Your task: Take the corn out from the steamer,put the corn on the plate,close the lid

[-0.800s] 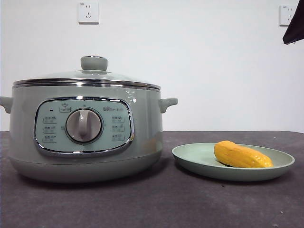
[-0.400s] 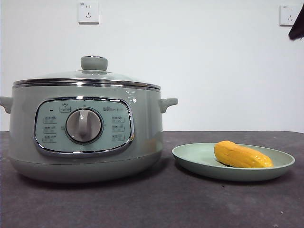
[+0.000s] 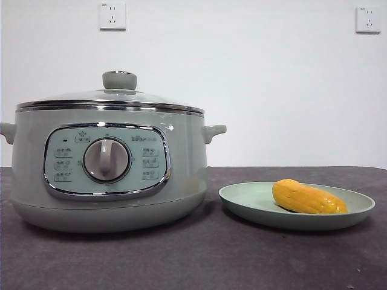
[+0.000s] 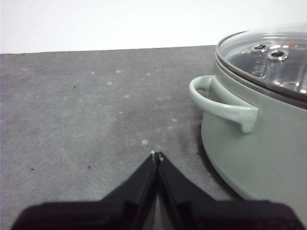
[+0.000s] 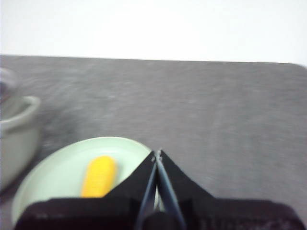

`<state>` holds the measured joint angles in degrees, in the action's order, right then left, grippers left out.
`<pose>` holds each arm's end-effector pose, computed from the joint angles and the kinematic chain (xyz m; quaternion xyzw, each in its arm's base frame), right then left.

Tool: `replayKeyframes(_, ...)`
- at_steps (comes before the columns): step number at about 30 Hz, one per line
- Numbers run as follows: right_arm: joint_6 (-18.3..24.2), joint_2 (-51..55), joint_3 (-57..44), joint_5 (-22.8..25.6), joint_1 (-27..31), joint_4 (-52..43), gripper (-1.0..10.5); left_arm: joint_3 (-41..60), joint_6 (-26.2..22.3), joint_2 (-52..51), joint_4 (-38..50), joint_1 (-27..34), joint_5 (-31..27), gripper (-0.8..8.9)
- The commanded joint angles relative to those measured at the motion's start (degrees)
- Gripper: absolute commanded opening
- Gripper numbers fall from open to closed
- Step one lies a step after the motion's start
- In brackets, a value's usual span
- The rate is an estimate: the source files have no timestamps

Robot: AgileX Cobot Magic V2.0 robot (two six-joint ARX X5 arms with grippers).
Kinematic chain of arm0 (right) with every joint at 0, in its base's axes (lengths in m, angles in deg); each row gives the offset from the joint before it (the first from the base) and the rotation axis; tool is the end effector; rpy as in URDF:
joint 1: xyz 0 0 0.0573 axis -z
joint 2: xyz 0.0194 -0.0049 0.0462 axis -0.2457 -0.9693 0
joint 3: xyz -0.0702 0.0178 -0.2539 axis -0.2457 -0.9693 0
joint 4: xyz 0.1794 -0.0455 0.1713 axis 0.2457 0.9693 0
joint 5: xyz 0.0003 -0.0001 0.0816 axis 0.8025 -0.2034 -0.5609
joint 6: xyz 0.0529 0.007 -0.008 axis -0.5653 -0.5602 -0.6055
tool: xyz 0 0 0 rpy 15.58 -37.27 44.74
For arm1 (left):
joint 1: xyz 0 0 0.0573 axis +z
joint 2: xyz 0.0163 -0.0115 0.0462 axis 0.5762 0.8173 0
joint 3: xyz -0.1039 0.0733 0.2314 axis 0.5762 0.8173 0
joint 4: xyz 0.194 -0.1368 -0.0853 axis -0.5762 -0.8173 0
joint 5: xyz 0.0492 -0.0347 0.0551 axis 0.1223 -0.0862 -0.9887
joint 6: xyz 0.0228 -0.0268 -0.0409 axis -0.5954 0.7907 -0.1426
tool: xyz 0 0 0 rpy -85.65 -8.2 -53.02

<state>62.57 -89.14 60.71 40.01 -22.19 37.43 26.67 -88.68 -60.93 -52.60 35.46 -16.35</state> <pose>0.1033 0.0160 0.2179 -0.0194 0.0854 0.0964 0.9915 0.0954 -0.0002 0.1515 0.0023 0.0848 -0.0092 0.9964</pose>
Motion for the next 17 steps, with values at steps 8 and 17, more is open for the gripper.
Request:
replayKeyframes(8,0.61,10.78,-10.95,-0.11,3.56,-0.22,0.0,0.85,0.22,-0.17,0.11,0.17,0.26,-0.03)
replayKeyframes(17,-0.46,13.53,-14.23,-1.14,3.56,-0.17,0.0,0.85,0.22,-0.17,0.11,0.17,0.26,-0.03)
